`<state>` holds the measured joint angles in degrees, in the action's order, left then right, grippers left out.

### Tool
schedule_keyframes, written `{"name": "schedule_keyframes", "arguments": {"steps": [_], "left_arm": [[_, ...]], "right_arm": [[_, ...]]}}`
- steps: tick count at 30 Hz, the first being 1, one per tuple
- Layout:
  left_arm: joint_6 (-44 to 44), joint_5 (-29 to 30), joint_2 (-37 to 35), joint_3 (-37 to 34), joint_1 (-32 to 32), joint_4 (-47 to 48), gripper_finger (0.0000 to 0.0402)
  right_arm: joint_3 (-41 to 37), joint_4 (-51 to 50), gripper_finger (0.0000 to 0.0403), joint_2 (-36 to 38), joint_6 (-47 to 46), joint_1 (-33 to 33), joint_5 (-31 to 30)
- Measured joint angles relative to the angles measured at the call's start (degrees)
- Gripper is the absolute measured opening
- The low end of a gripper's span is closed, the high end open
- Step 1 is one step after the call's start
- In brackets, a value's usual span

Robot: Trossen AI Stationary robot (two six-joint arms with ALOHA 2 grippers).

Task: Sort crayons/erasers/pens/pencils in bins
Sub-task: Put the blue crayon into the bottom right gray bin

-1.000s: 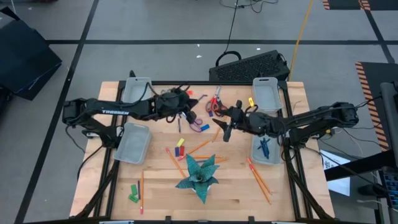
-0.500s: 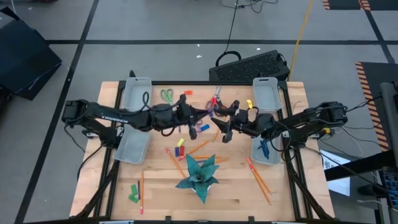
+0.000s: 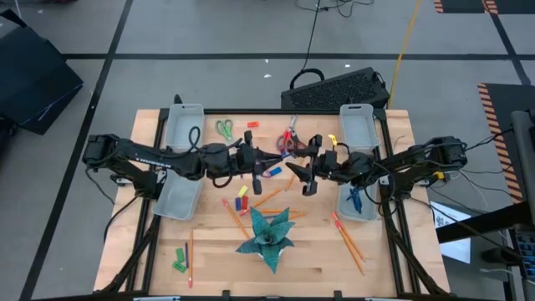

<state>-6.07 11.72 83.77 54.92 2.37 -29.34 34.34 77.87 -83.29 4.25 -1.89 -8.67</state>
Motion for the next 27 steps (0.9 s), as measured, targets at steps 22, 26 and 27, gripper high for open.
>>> {"name": "schedule_keyframes", "arguments": {"steps": [22,26,27], "left_arm": [[-2.4,-0.9,0.5,0.0,0.0,-0.4,0.0050],[-3.2,-0.6,0.5,0.0,0.0,0.4,0.0092],[-3.5,-0.6,0.5,0.0,0.0,0.8,0.0104]], "right_arm": [[1.9,-4.0,0.0019,0.0,1.6,0.0,1.3],[1.9,-4.9,0.0019,0.0,3.1,0.0,1.3],[1.9,-4.9,0.0019,0.0,3.2,0.0,1.3]]}}
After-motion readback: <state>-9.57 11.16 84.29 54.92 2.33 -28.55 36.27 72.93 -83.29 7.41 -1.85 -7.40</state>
